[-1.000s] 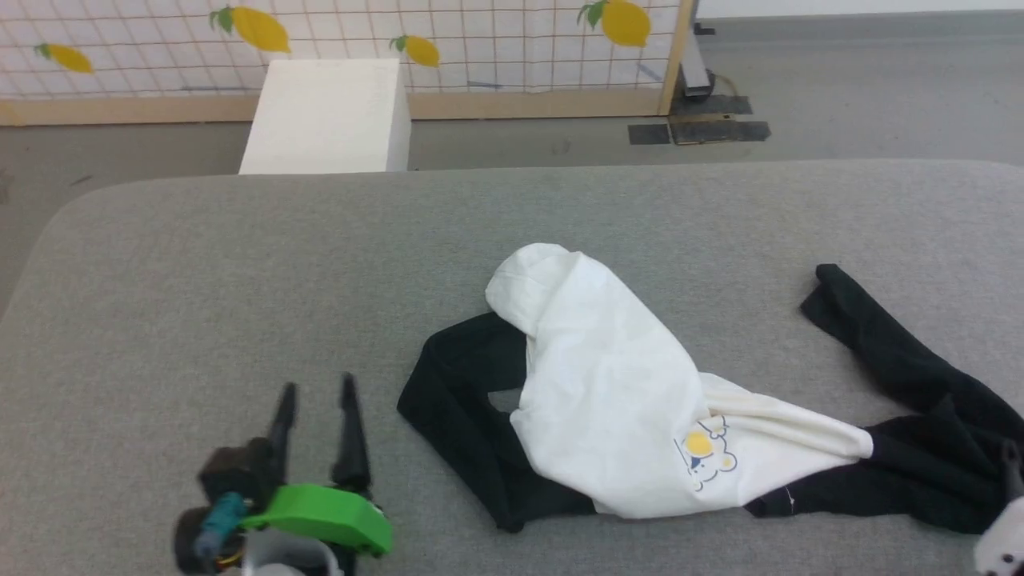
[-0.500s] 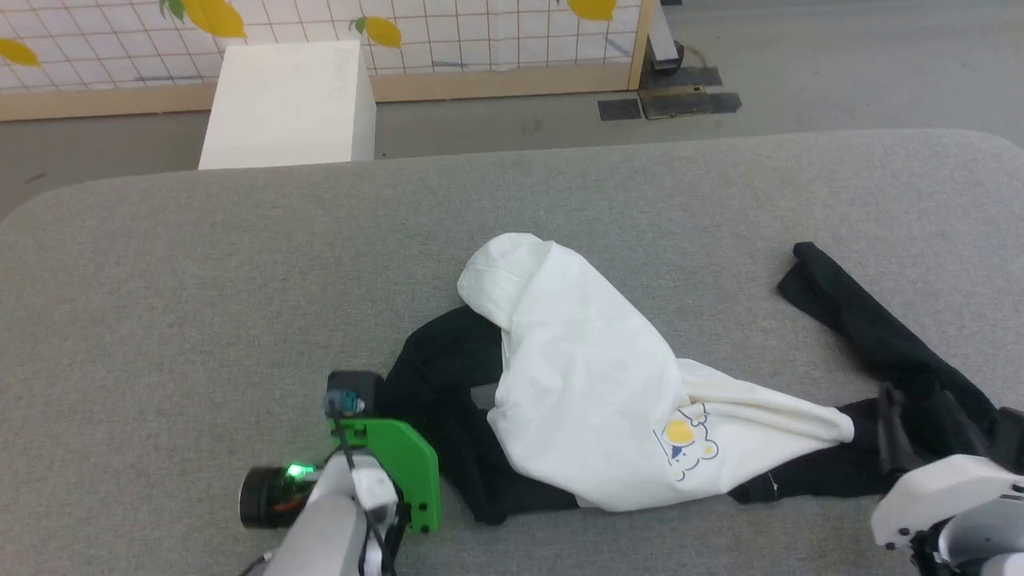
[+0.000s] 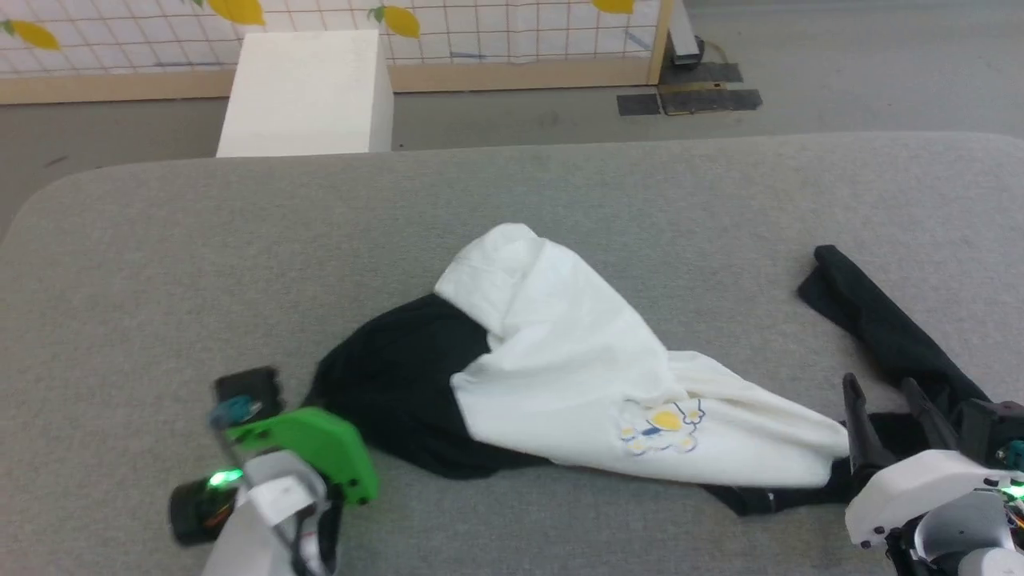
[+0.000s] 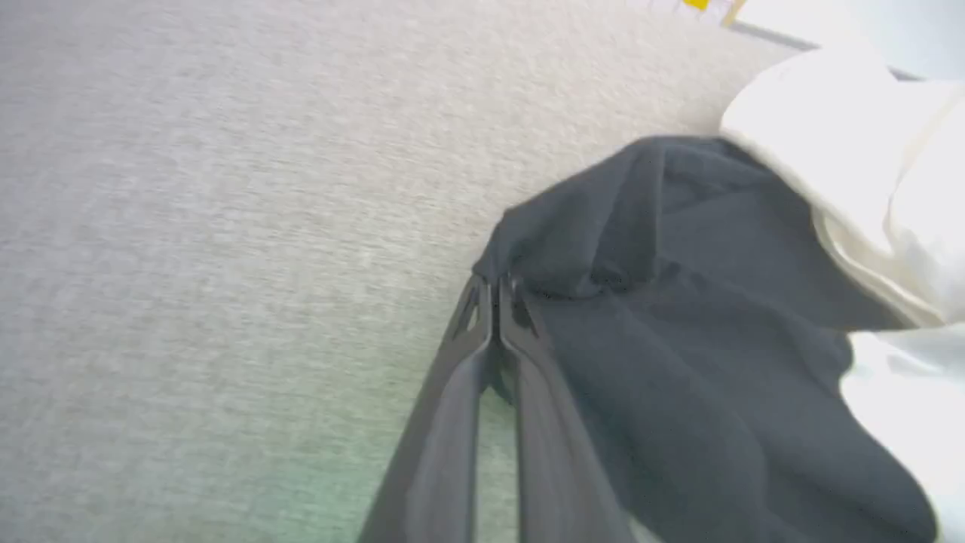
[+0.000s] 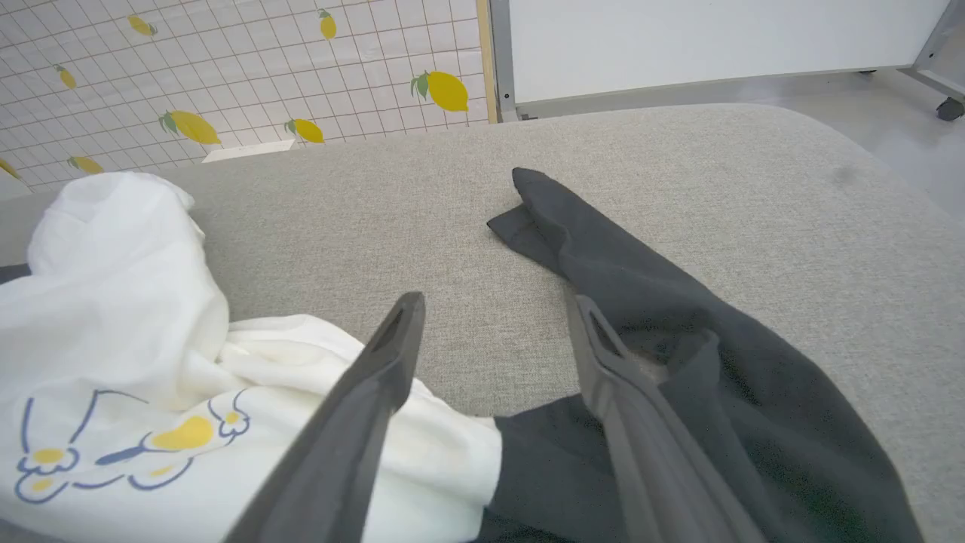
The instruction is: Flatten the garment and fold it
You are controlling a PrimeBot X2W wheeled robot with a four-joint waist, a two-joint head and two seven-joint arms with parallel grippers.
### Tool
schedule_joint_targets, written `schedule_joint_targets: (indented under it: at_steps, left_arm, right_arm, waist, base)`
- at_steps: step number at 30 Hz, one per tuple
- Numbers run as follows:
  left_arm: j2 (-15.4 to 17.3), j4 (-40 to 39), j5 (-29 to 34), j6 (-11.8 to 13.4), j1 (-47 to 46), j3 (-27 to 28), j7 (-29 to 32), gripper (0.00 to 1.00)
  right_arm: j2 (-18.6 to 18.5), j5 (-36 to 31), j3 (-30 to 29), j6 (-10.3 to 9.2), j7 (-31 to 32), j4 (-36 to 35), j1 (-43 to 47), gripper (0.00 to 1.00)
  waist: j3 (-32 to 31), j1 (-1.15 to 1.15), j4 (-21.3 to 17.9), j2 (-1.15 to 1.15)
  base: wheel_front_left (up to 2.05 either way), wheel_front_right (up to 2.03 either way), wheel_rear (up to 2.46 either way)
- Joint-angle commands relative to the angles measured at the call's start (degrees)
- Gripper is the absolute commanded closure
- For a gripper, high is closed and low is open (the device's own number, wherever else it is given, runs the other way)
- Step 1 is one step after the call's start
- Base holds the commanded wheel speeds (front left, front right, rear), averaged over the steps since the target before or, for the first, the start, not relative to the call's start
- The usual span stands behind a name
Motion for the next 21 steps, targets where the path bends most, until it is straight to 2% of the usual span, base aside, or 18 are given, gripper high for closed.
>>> schedule_joint_targets:
  at_steps: [1,6,10,11,12,14,16,21]
  left_arm:
    - [1.05,-1.11,-0.89,0.91,2.09,1.65,-1.50,1.00]
    - [2.19,-6.08,-2.81,3.74,9.44,6.09,-3.28,1.00]
    - [2.22,-8.79,-3.83,5.65,14.88,7.77,-1.88,1.00]
    - [2.16,-9.29,-4.08,5.99,16.11,8.00,-1.42,0.62]
    - [2.05,-9.87,-4.47,5.70,17.07,7.90,-1.12,0.00]
    - [1.40,-11.89,-5.98,4.00,17.65,8.17,-3.60,0.00]
    - [1.03,-13.76,-6.49,1.62,17.40,8.20,-8.92,0.00]
    - [0.86,-14.25,-4.00,-1.82,15.01,7.00,-20.47,0.00]
  right_arm:
    - [-0.05,-0.04,0.20,-0.09,-0.22,-0.42,0.59,0.00]
    - [-0.05,-0.48,0.62,-0.09,0.38,-0.69,1.02,0.00]
    - [-0.05,-0.88,1.20,-0.09,1.21,-0.80,1.54,0.00]
    - [-0.05,-1.17,1.64,-0.09,1.51,-0.87,1.64,0.00]
    - [-0.05,-1.48,2.51,-0.09,1.80,-1.01,1.62,0.00]
    - [-0.05,-2.09,5.14,-0.09,2.01,-1.48,1.16,0.00]
    - [-0.05,-2.61,8.39,-0.09,2.07,-1.87,-0.04,0.00]
    - [-0.07,-4.86,17.23,-0.09,3.35,0.25,-6.25,0.00]
  waist:
    - [-0.64,0.00,1.50,0.00]
    - [-1.90,0.00,4.26,0.00]
    - [-2.67,0.00,6.31,0.00]
    - [-2.80,0.00,6.87,0.00]
    - [-2.84,0.00,7.35,0.00]
    - [-2.82,0.00,8.24,0.00]
    - [-2.54,0.00,9.11,0.00]
    - [-1.10,0.00,11.42,0.00]
  base:
    - [0.00,0.00,0.00]
    - [0.00,0.00,0.00]
    - [0.00,0.00,0.00]
    - [0.00,0.00,0.00]
    - [0.00,0.00,0.00]
    - [0.00,0.00,0.00]
    - [0.00,0.00,0.00]
    - [0.00,0.00,0.00]
